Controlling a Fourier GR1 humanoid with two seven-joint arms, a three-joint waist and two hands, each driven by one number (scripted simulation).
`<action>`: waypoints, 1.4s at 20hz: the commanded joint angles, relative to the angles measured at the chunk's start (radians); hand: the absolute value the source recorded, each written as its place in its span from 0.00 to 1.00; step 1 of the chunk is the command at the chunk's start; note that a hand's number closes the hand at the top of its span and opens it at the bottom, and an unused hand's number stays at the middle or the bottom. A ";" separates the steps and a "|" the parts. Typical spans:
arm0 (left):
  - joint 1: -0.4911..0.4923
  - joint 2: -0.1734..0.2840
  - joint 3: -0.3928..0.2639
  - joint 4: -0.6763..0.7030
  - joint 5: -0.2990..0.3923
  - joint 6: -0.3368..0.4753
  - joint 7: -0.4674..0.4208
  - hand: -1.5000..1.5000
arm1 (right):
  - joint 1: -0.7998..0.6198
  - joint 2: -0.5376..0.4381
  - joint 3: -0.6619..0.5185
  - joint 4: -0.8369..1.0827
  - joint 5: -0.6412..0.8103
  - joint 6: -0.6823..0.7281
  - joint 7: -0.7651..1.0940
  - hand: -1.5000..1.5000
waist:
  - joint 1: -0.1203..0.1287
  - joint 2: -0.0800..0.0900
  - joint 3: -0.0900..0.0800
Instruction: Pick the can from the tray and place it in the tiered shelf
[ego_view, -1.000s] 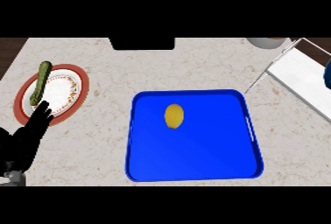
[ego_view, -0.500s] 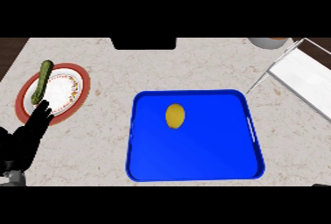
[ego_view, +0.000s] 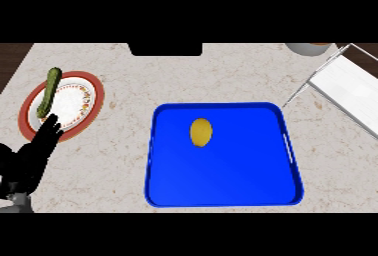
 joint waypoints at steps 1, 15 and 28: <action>0.011 -0.036 -0.026 -0.012 -0.026 0.017 -0.007 0.50 | 0.005 -0.094 -0.099 0.137 -0.052 -0.106 -0.066 1.00 | 0.002 0.001 0.000; -0.042 -0.005 0.023 0.020 -0.024 -0.014 0.015 0.50 | 0.218 -0.118 -0.192 0.308 -0.119 -0.354 -0.118 0.00 | -0.001 0.001 0.000; 0.023 -0.027 0.027 -0.024 -0.040 -0.033 0.004 0.50 | 0.241 -0.091 -0.251 0.296 -0.308 -0.542 -0.151 0.00 | -0.004 -0.001 0.000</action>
